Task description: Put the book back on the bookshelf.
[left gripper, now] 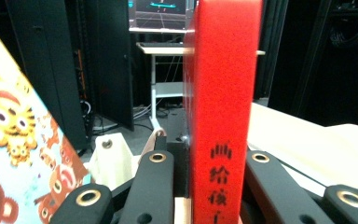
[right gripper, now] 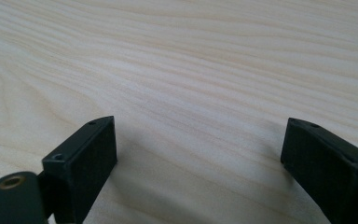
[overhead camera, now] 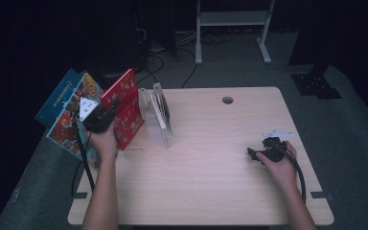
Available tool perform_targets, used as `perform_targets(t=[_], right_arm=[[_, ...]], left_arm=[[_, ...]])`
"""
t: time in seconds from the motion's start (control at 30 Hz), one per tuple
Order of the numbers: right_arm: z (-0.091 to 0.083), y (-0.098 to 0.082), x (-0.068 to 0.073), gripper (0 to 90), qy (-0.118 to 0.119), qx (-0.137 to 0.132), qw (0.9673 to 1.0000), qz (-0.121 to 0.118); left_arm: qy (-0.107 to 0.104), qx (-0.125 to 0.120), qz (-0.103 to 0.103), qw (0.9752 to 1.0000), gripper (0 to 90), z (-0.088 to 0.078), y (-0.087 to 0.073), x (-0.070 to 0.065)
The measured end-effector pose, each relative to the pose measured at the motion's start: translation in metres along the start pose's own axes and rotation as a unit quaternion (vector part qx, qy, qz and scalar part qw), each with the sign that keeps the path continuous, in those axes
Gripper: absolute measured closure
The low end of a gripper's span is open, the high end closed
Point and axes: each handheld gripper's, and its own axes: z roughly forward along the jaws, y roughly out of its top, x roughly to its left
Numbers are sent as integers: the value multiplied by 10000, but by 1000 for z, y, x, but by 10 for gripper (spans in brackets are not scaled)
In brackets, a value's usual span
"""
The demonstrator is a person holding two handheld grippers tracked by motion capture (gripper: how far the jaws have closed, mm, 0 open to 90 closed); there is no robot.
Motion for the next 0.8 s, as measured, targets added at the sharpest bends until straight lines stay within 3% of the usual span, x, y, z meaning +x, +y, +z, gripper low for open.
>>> perform_targets(t=[0.33, 0.7, 0.8], right_arm=[[0, 0, 0, 94, -1, -1, 10000, -2], [0, 0, 0, 94, 0, 0, 10000, -2], [0, 0, 0, 94, 0, -1, 10000, -2]], left_arm=[[66, 190, -184, 9996, 792, 0, -5, 2], [-1, 313, -271, 9991, 778, -1, -3, 5], [37, 279, -297, 9992, 724, -3, -3, 5]])
